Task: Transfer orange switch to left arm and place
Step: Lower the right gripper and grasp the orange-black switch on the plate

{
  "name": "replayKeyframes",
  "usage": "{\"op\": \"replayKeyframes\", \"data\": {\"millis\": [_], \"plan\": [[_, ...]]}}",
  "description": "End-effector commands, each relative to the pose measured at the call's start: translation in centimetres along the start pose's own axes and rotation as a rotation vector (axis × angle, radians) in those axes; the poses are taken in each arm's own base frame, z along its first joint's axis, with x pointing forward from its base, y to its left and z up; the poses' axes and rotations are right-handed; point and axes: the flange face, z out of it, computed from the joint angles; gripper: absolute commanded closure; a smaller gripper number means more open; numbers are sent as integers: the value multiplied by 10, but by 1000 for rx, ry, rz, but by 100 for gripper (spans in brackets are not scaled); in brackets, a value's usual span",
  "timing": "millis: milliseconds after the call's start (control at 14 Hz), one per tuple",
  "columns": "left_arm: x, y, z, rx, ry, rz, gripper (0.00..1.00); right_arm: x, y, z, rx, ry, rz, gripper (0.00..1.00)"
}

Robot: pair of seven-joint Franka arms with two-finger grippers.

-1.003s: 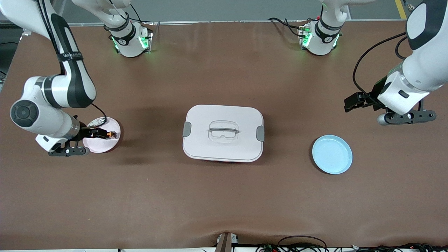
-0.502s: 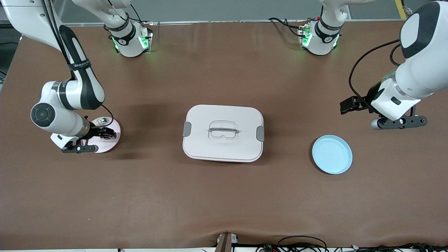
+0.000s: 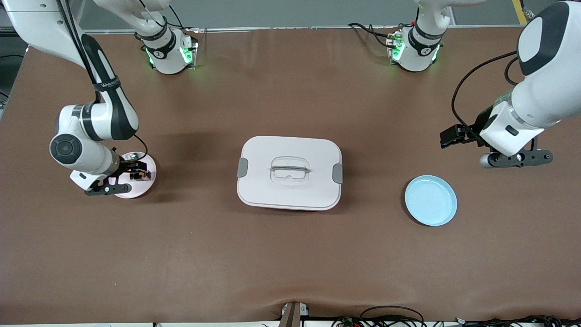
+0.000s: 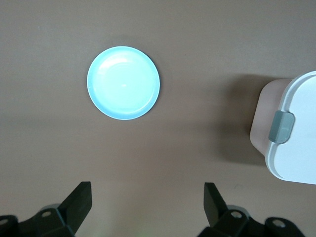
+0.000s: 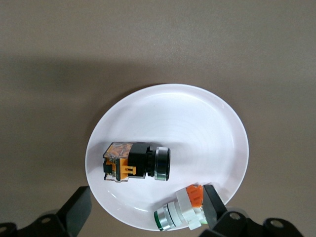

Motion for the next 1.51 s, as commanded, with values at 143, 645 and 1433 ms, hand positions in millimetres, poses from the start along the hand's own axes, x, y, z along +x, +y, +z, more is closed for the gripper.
{"op": "replayKeyframes", "data": {"millis": [143, 645, 1433], "plan": [[0, 1, -4, -11, 5, -5, 0, 4, -2, 25, -5, 9, 32, 0], [0, 3, -1, -10, -1, -2, 0, 6, -3, 49, 6, 2, 52, 0], [2, 4, 4, -9, -10, -1, 0, 6, -3, 63, 12, -1, 55, 12]]}}
